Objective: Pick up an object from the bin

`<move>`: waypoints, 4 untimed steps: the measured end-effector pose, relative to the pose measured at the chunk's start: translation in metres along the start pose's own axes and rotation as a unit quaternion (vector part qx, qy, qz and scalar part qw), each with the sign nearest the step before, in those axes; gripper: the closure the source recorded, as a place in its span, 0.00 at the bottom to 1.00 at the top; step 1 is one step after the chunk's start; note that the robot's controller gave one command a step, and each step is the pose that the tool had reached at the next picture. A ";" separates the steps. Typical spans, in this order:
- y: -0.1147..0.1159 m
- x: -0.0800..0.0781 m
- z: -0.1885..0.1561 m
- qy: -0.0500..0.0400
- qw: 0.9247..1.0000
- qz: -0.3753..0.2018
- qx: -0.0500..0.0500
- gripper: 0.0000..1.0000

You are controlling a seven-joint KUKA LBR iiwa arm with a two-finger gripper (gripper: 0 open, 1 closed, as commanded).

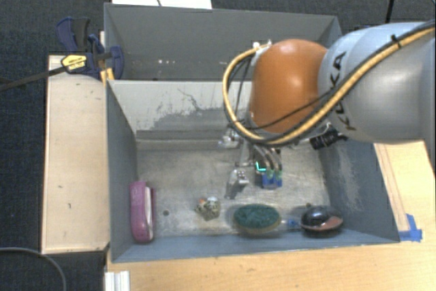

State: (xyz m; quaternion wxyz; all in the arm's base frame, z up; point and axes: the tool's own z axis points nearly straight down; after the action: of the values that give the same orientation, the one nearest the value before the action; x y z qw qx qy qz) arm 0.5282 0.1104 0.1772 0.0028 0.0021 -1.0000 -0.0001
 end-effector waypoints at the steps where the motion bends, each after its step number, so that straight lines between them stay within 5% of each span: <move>1: 0.027 0.042 0.104 -0.011 0.981 -0.193 0.000 0.00; 2: -0.002 0.023 0.076 -0.006 0.987 -0.158 0.000 0.00; 3: 0.026 0.026 0.077 -0.006 0.957 -0.290 0.000 0.00; 4: 0.006 0.032 0.105 -0.006 0.976 -0.218 0.000 0.00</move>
Offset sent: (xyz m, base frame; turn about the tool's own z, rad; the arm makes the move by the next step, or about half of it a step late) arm -0.0476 0.0267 -0.1072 -0.3914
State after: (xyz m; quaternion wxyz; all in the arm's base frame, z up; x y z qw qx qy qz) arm 0.4952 0.1167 0.0723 -0.0035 0.2200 -0.9755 -0.0011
